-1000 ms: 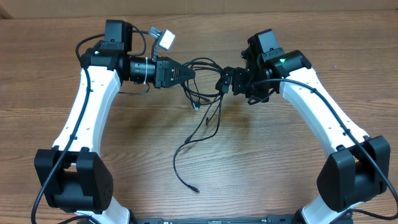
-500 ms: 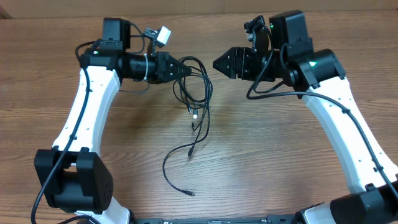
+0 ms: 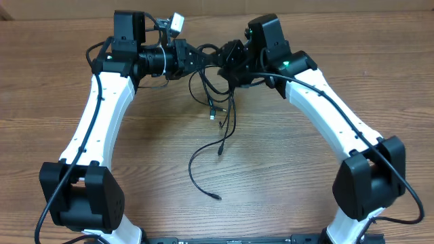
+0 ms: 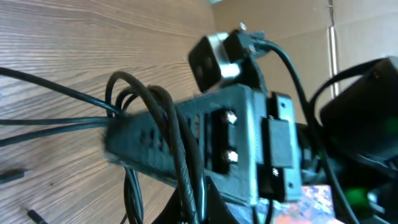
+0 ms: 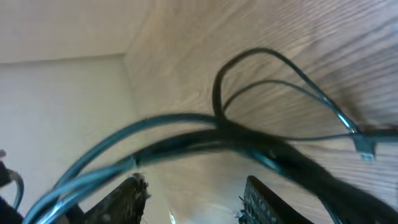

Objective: Untangle cables

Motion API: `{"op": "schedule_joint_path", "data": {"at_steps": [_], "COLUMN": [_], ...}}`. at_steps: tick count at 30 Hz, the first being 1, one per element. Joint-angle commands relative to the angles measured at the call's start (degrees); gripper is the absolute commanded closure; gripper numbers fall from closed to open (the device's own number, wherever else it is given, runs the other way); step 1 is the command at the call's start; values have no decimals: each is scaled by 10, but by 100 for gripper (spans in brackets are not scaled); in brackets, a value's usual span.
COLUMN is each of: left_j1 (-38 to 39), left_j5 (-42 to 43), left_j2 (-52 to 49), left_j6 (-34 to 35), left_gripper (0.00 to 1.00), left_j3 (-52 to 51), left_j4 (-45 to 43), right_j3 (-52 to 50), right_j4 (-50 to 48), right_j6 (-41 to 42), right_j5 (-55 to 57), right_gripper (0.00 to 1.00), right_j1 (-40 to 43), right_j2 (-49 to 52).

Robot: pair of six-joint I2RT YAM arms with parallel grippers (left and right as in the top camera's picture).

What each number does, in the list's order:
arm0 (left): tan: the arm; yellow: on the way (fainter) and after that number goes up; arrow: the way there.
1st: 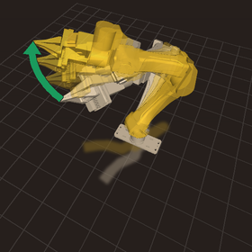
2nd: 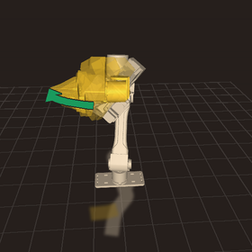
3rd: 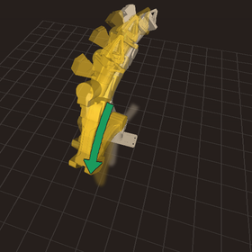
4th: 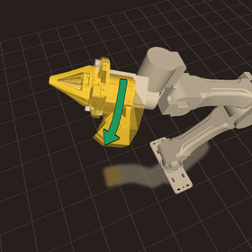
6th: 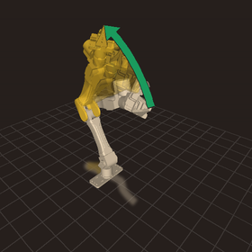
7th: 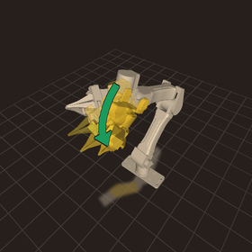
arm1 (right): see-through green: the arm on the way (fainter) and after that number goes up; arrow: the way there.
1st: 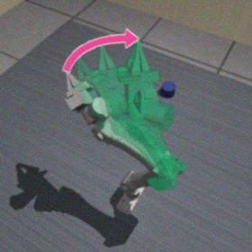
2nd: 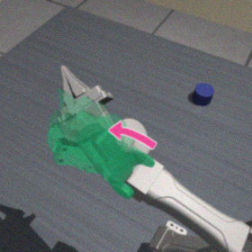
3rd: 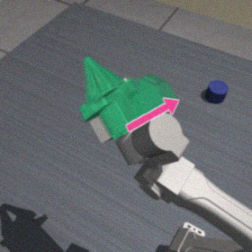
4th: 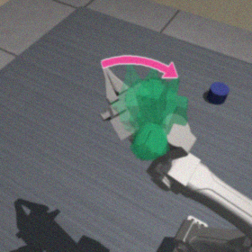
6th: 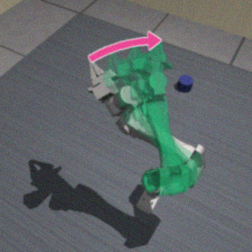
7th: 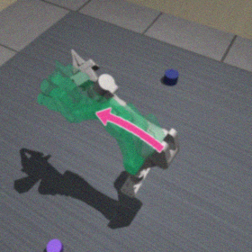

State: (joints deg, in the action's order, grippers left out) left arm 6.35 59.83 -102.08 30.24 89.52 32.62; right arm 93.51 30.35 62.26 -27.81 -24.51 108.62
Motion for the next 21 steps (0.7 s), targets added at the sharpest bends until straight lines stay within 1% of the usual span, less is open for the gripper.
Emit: {"op": "schedule_joint_path", "data": {"at_steps": [1, 3, 5, 8, 11, 12, 15, 19, 21], "left_j1": [1, 1, 2, 2, 11, 13, 15, 0, -3], "left_j5": [69, 100, 141, 209, 282, 297, 308, 307, 306], "left_j2": [5, 5, 5, 5, 5, 5, 6, 6, 6], "left_j6": [36, 47, 47, 47, 58, 59, 73, 70, 70], "left_gripper": [96, 96, 96, 96, 96, 96, 96, 96, 96], "left_j3": [6, 6, 6, 6, 7, 6, 7, 7, 7], "left_j4": [-27, -33, -32, -31, -31, -31, -31, -37, -68], "right_j3": [6, 6, 6, 6, 6, 6, 6, 6, 6], "right_j4": [-20, -56, -90, -101, -115, -116, -106, -38, 2], "right_j6": [39, 40, 40, 57, 57, 57, 45, -23, -87], "right_j5": [42, 69, 88, 116, 122, 124, 128, 122, 94], "right_gripper": [50, 49, 43, 39, 30, 30, 30, 29, 20], "right_j1": [-2, 0, 5, 14, 28, 30, 49, 75, 87], "right_j2": [22, 32, 34, 34, 35, 36, 37, 37, 37]}}
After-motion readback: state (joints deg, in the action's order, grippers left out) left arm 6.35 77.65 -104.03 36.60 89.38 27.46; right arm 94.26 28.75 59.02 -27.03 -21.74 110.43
